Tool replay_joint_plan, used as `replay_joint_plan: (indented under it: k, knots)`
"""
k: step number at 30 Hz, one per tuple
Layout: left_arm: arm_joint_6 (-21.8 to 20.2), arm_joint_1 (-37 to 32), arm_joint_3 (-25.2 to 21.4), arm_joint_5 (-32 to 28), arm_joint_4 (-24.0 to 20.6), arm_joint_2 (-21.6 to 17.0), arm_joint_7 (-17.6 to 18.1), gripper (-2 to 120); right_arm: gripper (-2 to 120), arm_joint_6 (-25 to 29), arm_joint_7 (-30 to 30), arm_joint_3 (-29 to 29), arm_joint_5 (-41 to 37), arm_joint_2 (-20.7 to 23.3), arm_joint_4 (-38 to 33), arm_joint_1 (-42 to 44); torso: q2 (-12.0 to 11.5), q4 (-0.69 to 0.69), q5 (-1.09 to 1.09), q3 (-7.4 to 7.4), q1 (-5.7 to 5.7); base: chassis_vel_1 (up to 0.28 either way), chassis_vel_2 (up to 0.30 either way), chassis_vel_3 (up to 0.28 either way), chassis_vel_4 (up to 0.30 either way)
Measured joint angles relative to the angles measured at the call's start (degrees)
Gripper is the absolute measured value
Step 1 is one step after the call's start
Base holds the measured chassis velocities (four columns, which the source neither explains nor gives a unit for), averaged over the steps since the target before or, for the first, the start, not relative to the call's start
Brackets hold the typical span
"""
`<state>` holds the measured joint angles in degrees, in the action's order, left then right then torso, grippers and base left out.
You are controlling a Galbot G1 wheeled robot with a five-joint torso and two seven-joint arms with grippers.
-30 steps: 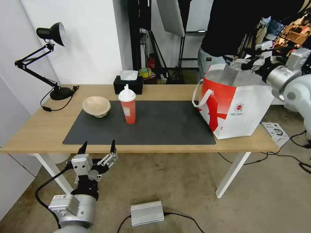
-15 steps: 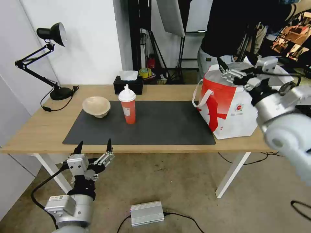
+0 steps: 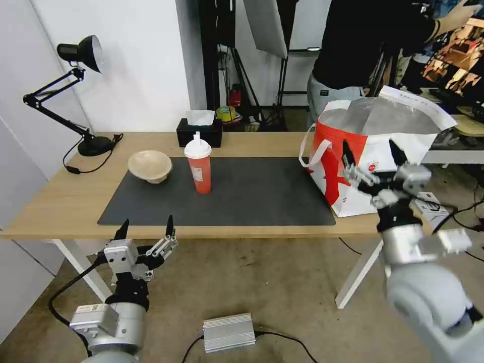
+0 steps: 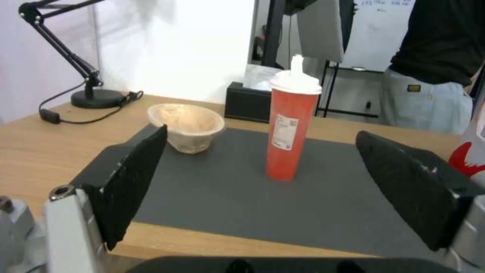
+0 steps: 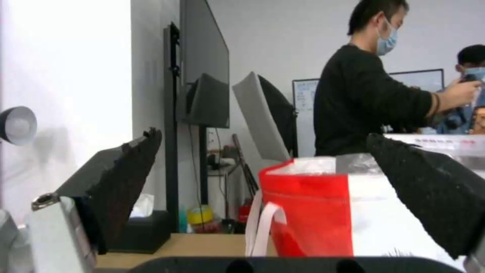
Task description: Pick up the trash from the table and place it into the takeout bag.
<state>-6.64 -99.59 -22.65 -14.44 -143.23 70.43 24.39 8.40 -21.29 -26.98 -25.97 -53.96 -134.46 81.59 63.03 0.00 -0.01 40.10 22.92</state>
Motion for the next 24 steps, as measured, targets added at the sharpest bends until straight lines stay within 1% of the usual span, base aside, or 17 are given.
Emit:
replay_joint_plan:
  k: [3, 4, 6, 8, 9, 12, 15, 17, 19, 23, 24]
  knots:
    - [0.1, 0.2, 0.0, 0.0, 0.0, 0.2, 0.0, 100, 100, 0.4, -0.6, 0.2, 4.5, -3.2, -1.5, 5.3, 0.0, 0.0, -0.01, 0.0, 0.0, 0.0, 0.0, 0.0, 0.0]
    - [0.1, 0.2, 0.0, 0.0, 0.0, 0.2, 0.0, 100, 100, 0.4, -0.6, 0.2, 4.5, -3.2, -1.5, 5.3, 0.0, 0.0, -0.01, 0.0, 0.0, 0.0, 0.0, 0.0, 0.0]
    - [0.1, 0.3, 0.2, 0.0, 0.0, 0.3, 0.0, 100, 100, 0.9, -0.6, 0.7, 7.1, -5.4, -1.8, 8.3, 0.0, 0.0, 0.0, 0.0, 0.0, 0.0, 0.0, 0.0, 0.0]
    - [0.1, 0.4, 0.4, 0.0, 0.0, 0.6, 0.0, 100, 100, 1.6, -0.6, 1.8, 10.4, -8.2, -1.8, 11.4, 0.0, 0.0, 0.0, 0.0, 0.0, 0.0, 0.0, 0.0, 0.0]
    - [0.1, 0.4, 0.4, 0.0, 0.0, 0.6, 0.0, 100, 100, 1.6, -0.6, 1.8, 10.4, -8.2, -1.8, 11.4, 0.0, 0.0, 0.0, 0.0, 0.0, 0.0, 0.0, 0.0, 0.0]
    - [0.1, 0.5, 0.7, 0.0, 0.0, 0.8, 0.0, 100, 100, 2.3, -0.6, 4.0, 14.3, -11.7, -1.5, 14.8, 0.0, -0.01, 0.0, 0.0, 0.0, 0.0, 0.0, 0.0, 0.0]
    - [0.1, 0.5, 0.7, 0.0, 0.0, 0.8, 0.0, 100, 100, 2.5, -0.6, 4.5, 15.2, -12.3, -1.4, 15.4, 0.0, -0.01, 0.0, 0.0, -0.01, 0.0, 0.0, 0.0, 0.0]
    - [0.2, 0.5, 0.7, 0.0, 0.0, 0.8, -0.1, 100, 100, 2.8, -0.7, 5.6, 17.3, -13.9, -0.9, 16.6, 0.0, 0.0, 0.0, 0.0, -0.01, 0.0, 0.0, 0.0, 0.0]
    - [0.2, 0.5, 0.7, 0.0, 0.0, 0.8, -0.1, 100, 100, 2.9, -0.7, 5.9, 17.7, -14.2, -0.8, 16.9, 0.0, -0.01, 0.0, 0.0, 0.0, 0.0, 0.0, 0.0, 0.0]
    - [0.4, 0.4, 0.6, 0.0, 0.0, 0.5, -0.1, 100, 100, 3.7, -0.9, 7.9, 21.2, -16.5, 0.7, 18.6, 0.0, 0.0, 0.0, 0.0, 0.0, 0.0, 0.0, 0.0, 0.0]
    - [0.4, 0.4, 0.6, 0.0, 0.0, 0.5, -0.1, 100, 100, 3.7, -0.9, 7.9, 21.2, -16.5, 0.7, 18.6, 0.0, 0.0, 0.0, 0.0, 0.0, 0.0, 0.0, 0.0, 0.0]
